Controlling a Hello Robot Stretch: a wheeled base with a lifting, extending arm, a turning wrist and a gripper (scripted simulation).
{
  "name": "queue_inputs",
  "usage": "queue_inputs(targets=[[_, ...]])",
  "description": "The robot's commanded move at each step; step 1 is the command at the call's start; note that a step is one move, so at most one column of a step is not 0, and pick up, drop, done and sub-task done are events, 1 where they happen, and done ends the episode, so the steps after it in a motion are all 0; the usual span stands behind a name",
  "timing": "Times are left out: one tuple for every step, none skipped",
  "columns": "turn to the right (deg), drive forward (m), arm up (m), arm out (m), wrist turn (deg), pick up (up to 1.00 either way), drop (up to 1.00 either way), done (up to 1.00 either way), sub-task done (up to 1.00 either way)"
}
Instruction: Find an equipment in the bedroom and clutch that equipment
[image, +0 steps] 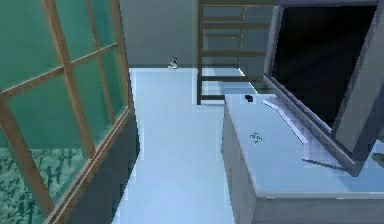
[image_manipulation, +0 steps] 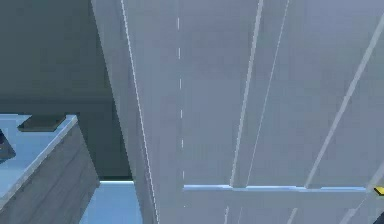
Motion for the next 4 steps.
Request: queue_inputs(targets=[[-6.0,0.00,0.00,0.00,0.0,0.00,0.00,0.00,0.00],[0.0,1.00,0.00,0.00,0.0,0.00,0.00,0.00,0.00],[0.0,1.00,0.00,0.00,0.0,0.00,0.00,0.00,0.00],[0.0,0.40,0.00,0.00,0.0,0.00,0.00,0.00,0.00]])
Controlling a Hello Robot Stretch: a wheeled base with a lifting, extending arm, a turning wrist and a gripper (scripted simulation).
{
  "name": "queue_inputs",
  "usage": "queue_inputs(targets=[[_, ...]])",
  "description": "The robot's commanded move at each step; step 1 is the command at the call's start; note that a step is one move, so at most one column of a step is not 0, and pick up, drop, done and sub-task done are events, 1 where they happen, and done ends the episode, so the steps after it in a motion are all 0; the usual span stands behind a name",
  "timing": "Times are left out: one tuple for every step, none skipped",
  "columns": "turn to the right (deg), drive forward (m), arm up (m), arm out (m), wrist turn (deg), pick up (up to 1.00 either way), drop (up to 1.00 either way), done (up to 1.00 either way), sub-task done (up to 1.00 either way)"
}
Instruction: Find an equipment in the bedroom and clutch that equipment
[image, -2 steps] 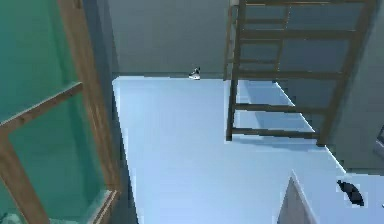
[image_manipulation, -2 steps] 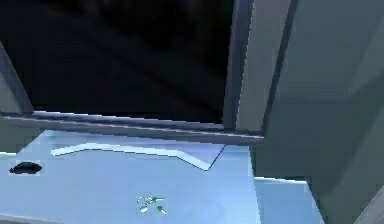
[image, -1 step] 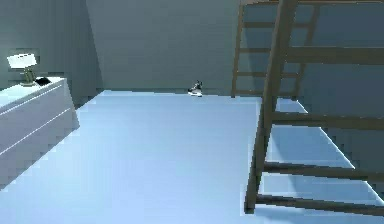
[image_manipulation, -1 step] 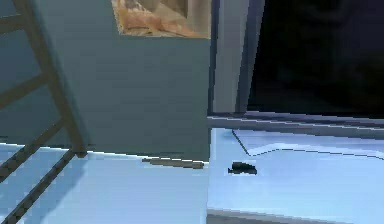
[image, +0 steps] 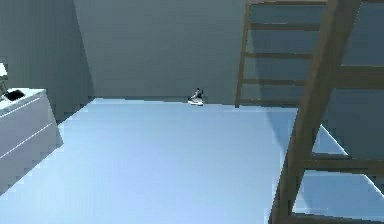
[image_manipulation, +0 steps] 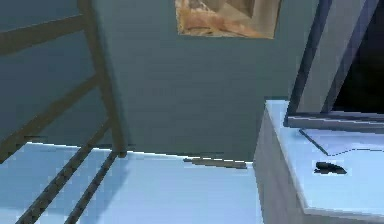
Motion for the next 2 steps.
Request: queue_inputs(targets=[[-45.0,0.00,0.00,0.00,0.0,0.00,0.00,0.00,0.00],[-42.0,0.00,0.00,0.00,0.0,0.00,0.00,0.00,0.00]])
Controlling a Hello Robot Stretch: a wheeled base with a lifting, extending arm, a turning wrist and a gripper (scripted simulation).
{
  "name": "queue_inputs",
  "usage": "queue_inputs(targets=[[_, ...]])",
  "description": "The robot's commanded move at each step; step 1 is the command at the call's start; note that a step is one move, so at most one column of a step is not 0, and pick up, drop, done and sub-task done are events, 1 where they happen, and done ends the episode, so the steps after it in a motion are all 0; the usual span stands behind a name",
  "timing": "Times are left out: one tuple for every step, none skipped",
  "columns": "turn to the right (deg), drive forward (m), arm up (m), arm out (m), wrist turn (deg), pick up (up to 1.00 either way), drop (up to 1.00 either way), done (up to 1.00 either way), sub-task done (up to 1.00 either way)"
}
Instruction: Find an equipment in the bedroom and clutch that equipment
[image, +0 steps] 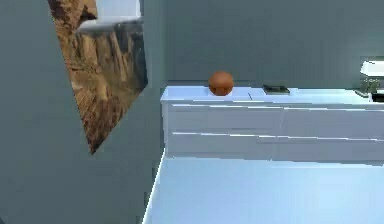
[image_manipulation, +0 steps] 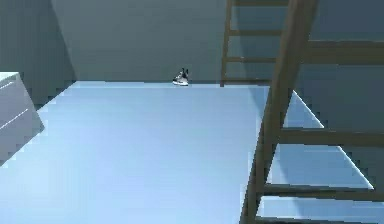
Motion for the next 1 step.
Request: queue_inputs(targets=[[0.0,0.90,0.00,0.00,0.0,0.00,0.00,0.00,0.00]])
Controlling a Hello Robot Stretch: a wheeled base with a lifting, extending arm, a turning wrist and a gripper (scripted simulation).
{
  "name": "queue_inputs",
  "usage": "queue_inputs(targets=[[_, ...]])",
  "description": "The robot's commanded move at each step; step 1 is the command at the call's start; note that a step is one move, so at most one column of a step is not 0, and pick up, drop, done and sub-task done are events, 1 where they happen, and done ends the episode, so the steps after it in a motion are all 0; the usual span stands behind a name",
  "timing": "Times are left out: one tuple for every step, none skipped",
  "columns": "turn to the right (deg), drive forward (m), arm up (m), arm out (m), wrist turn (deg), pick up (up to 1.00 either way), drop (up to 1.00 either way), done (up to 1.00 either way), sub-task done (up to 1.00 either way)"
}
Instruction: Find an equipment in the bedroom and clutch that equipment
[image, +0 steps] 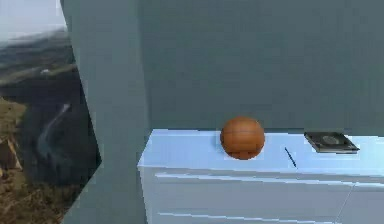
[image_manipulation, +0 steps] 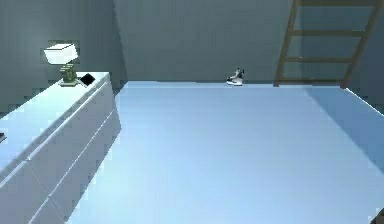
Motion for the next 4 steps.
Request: queue_inputs(targets=[[-45.0,0.00,0.00,0.00,0.0,0.00,0.00,0.00,0.00],[-27.0,0.00,0.00,0.00,0.0,0.00,0.00,0.00,0.00],[45.0,0.00,0.00,0.00,0.0,0.00,0.00,0.00,0.00],[45.0,0.00,0.00,0.00,0.0,0.00,0.00,0.00,0.00]])
